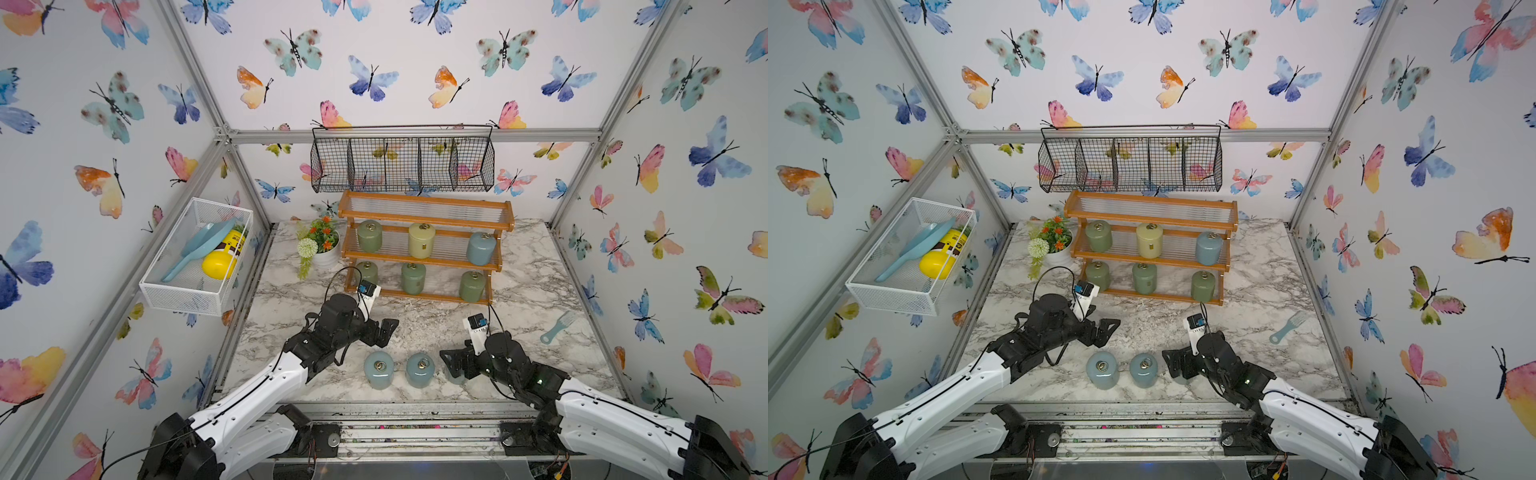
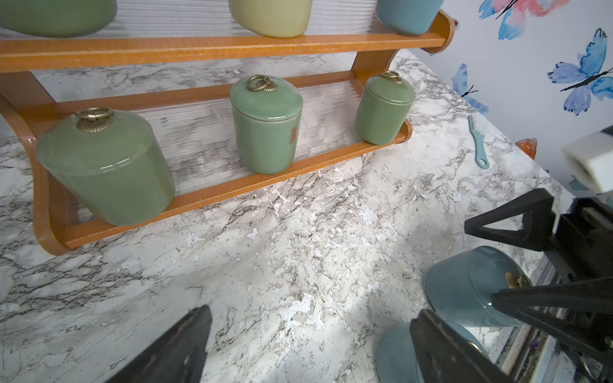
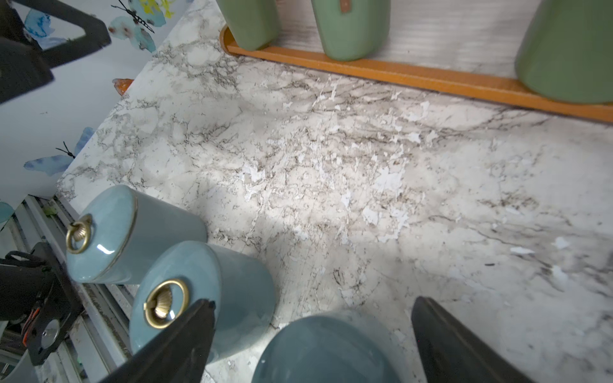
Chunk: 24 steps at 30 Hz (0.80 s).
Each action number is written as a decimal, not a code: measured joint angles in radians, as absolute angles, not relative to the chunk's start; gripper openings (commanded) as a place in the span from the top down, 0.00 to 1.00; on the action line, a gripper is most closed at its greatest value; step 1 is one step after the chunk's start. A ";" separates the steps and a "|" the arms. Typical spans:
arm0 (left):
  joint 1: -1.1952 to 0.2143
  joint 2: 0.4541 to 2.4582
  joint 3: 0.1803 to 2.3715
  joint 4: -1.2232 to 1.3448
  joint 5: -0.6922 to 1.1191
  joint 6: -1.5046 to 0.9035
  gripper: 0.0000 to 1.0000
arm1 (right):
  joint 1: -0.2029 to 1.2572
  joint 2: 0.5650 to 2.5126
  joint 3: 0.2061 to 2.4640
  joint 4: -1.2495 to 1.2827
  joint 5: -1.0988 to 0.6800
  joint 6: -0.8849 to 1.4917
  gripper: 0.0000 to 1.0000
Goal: Remove the tea canisters from the shelf
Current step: Place the tea canister at the center of the board, then pick up the tea canister from the shelf.
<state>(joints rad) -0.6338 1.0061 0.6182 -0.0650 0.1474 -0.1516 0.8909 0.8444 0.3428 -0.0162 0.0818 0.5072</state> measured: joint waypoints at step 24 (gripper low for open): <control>-0.556 1.085 0.734 -0.035 0.233 -0.111 0.02 | 0.891 0.741 0.561 -0.197 0.395 0.408 0.00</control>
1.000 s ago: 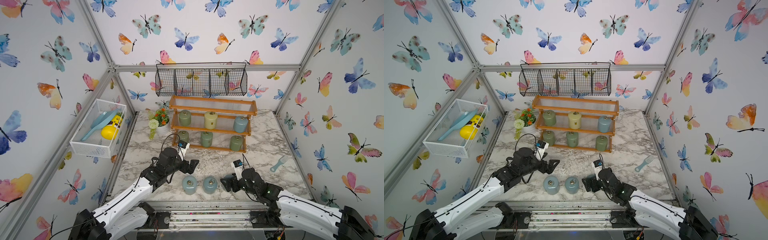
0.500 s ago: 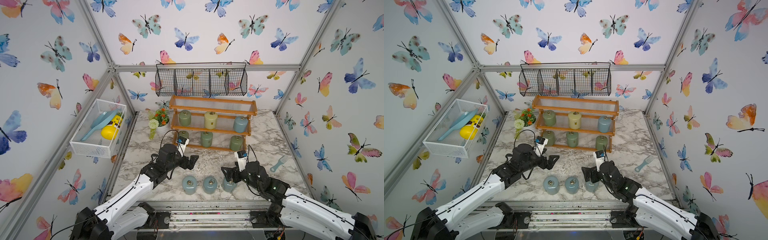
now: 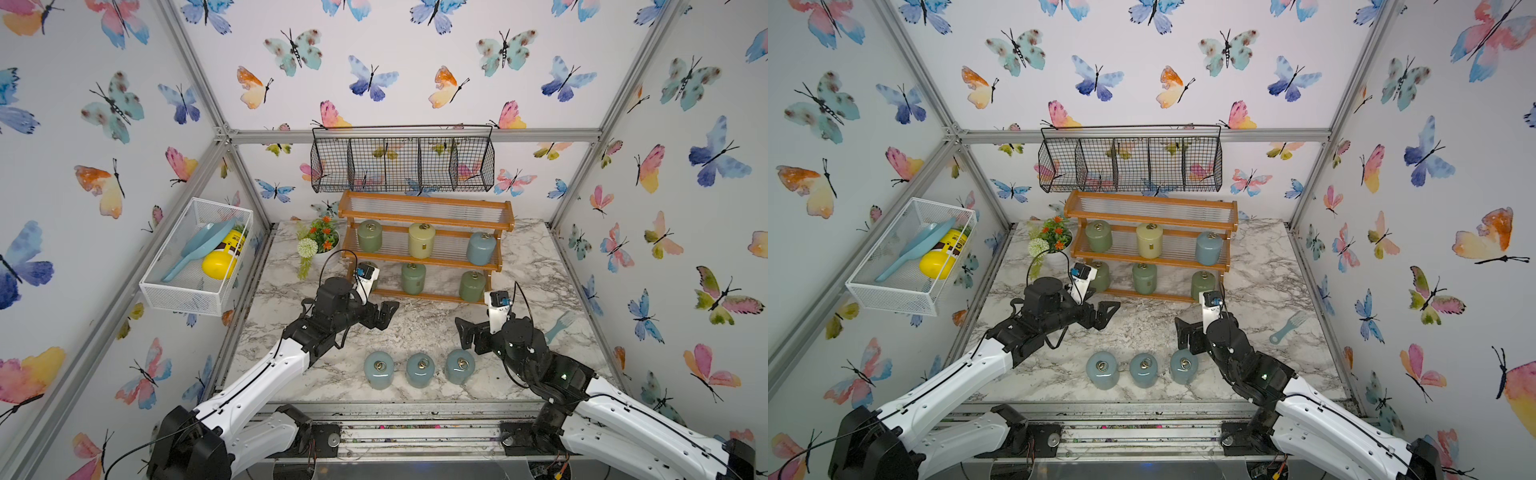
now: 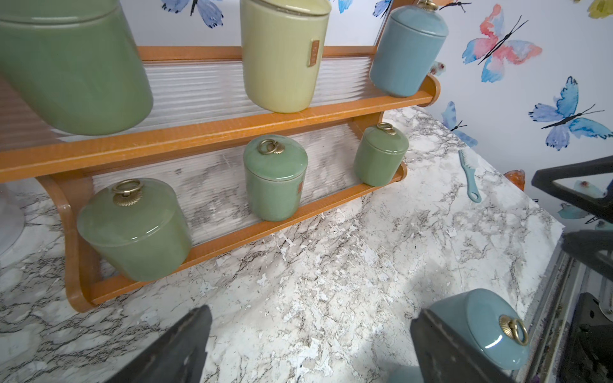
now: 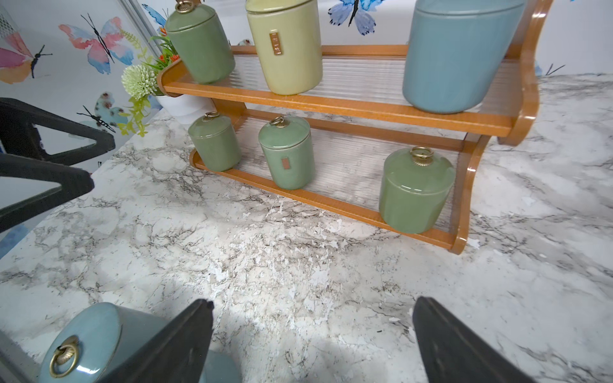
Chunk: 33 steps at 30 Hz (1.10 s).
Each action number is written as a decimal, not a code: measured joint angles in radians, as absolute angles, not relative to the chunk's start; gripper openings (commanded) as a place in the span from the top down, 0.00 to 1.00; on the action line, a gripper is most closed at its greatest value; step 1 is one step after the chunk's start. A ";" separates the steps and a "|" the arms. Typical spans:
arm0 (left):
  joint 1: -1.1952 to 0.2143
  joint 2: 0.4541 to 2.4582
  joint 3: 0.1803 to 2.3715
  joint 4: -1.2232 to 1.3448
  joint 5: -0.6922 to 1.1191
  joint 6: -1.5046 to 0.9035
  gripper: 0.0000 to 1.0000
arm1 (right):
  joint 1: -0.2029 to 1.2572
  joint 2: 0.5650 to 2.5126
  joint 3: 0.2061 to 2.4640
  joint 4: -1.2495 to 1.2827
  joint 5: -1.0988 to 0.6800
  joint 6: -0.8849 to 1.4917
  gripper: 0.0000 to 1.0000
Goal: Remove the tea canisters from the shelf
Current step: Pick up the tea canister from the shelf.
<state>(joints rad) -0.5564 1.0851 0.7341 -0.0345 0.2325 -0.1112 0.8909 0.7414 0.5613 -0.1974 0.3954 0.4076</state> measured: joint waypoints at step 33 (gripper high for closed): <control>-0.565 1.684 1.256 0.104 0.244 -0.044 0.02 | 0.762 0.878 0.587 -0.111 0.271 0.327 0.00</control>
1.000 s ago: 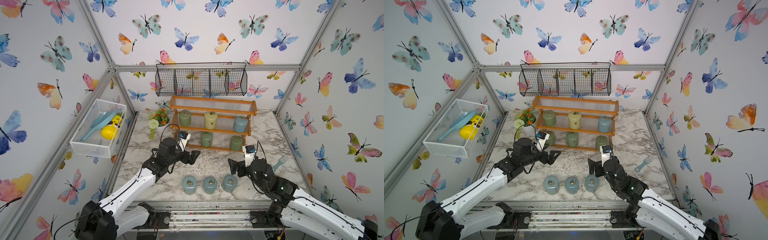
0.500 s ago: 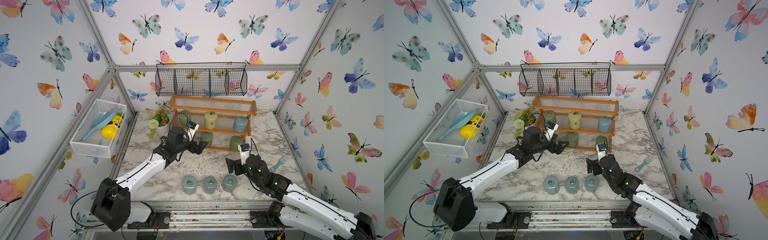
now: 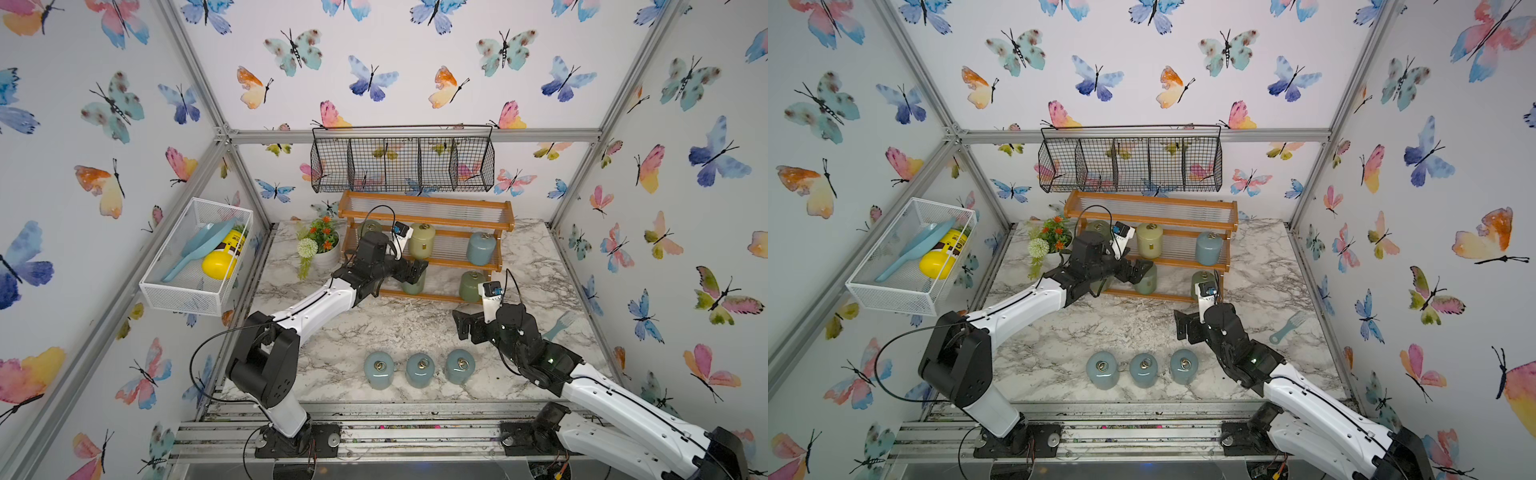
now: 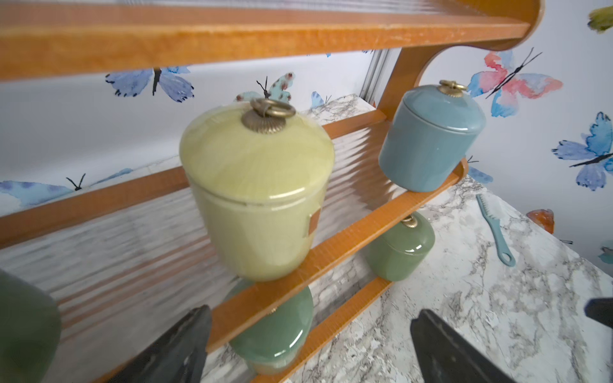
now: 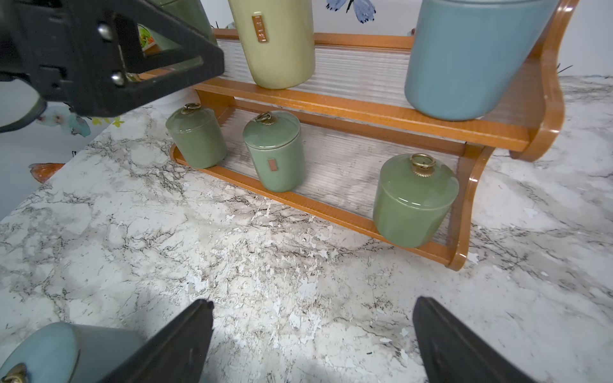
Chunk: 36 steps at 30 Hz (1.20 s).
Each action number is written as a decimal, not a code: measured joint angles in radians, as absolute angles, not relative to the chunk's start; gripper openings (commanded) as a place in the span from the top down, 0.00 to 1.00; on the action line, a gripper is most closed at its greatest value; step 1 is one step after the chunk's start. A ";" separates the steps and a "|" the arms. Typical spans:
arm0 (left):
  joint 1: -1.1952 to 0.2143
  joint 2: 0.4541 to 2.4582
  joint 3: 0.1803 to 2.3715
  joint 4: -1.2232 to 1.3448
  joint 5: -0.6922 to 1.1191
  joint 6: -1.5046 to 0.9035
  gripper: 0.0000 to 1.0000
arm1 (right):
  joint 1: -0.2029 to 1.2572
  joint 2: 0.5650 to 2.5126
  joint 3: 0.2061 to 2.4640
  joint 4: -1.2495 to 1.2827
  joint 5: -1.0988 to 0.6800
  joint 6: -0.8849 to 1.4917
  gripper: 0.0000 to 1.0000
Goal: Remove the tea canisters from the shelf
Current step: Pick up the tea canister from the shelf.
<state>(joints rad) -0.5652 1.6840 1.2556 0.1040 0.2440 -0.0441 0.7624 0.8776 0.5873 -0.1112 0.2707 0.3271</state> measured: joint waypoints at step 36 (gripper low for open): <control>-0.571 1.996 1.586 0.170 0.147 -0.022 0.02 | 0.709 0.876 0.605 -0.096 0.184 0.295 0.00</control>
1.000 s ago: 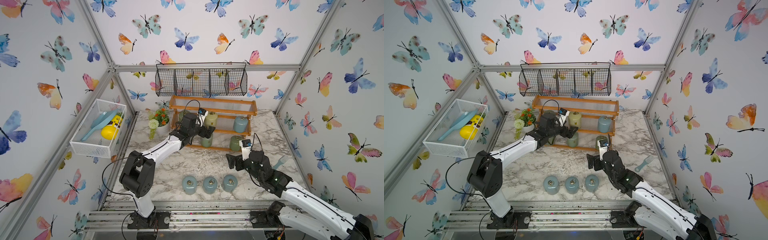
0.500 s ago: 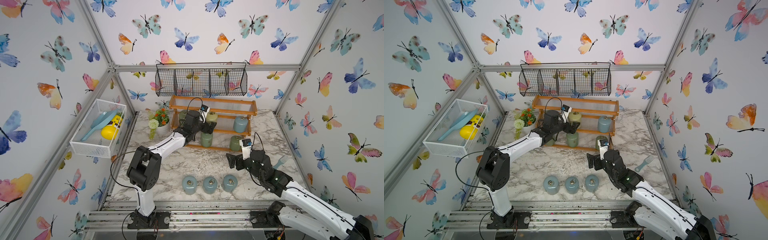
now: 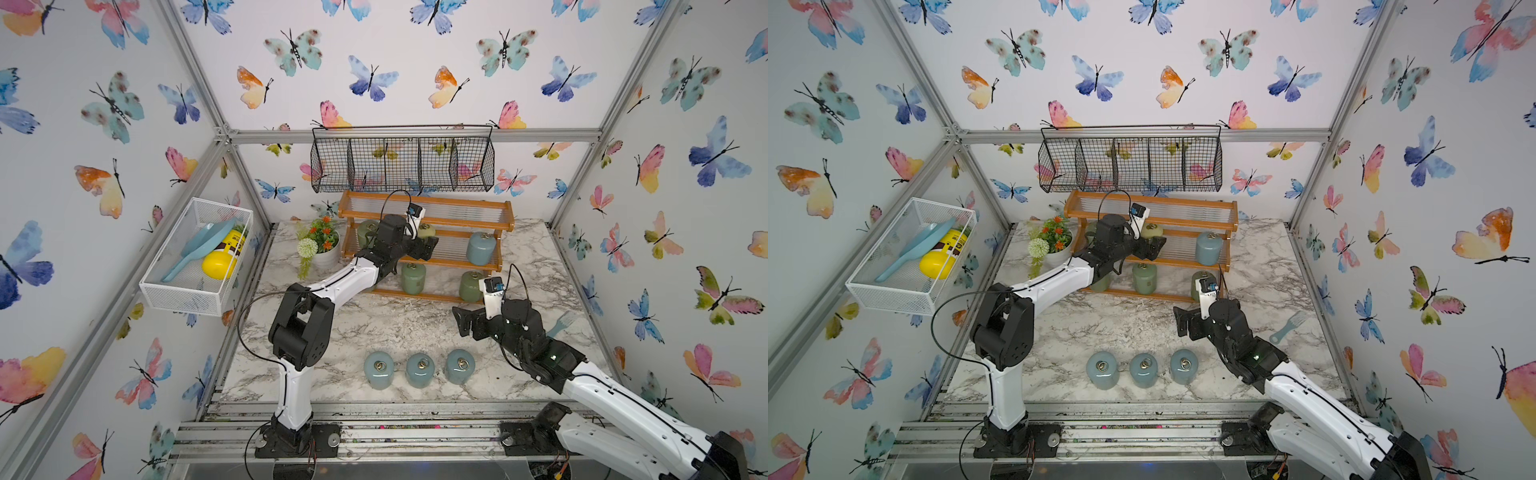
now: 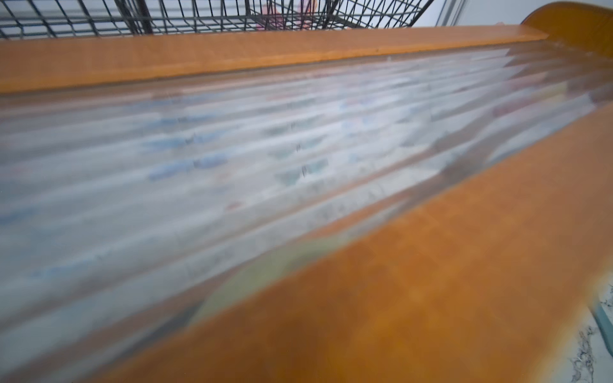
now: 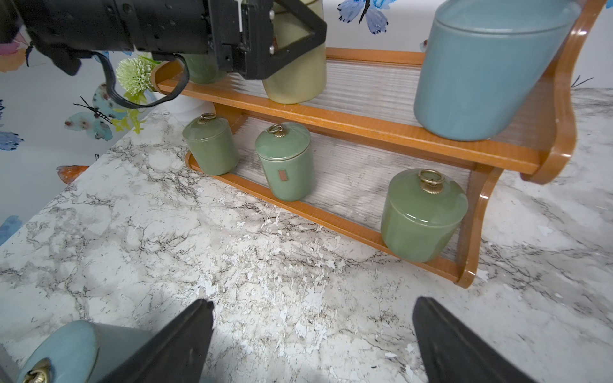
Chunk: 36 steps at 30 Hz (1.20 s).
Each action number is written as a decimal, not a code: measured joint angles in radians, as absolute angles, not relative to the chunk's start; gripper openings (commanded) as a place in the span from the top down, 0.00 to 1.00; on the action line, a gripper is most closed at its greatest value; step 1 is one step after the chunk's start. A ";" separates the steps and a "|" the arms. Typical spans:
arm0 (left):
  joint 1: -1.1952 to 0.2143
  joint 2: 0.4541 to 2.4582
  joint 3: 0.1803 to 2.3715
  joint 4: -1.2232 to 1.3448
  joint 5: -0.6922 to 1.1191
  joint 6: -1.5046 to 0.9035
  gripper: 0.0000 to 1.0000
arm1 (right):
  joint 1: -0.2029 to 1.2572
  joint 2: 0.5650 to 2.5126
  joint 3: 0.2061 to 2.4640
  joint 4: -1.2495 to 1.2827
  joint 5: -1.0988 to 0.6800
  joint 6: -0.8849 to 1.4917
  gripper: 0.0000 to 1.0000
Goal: Remove the tea canisters from the shelf
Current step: Pick up the tea canister from the shelf.
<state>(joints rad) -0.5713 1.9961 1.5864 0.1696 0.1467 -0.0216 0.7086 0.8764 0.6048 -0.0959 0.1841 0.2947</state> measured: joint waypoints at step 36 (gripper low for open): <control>-0.572 1.939 1.500 0.227 0.171 0.009 0.26 | 0.705 0.842 0.599 -0.098 0.175 0.294 0.00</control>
<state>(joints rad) -0.5720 1.9392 1.4998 0.2272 0.1711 0.0086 0.7052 0.8421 0.5991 -0.0978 0.1745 0.2943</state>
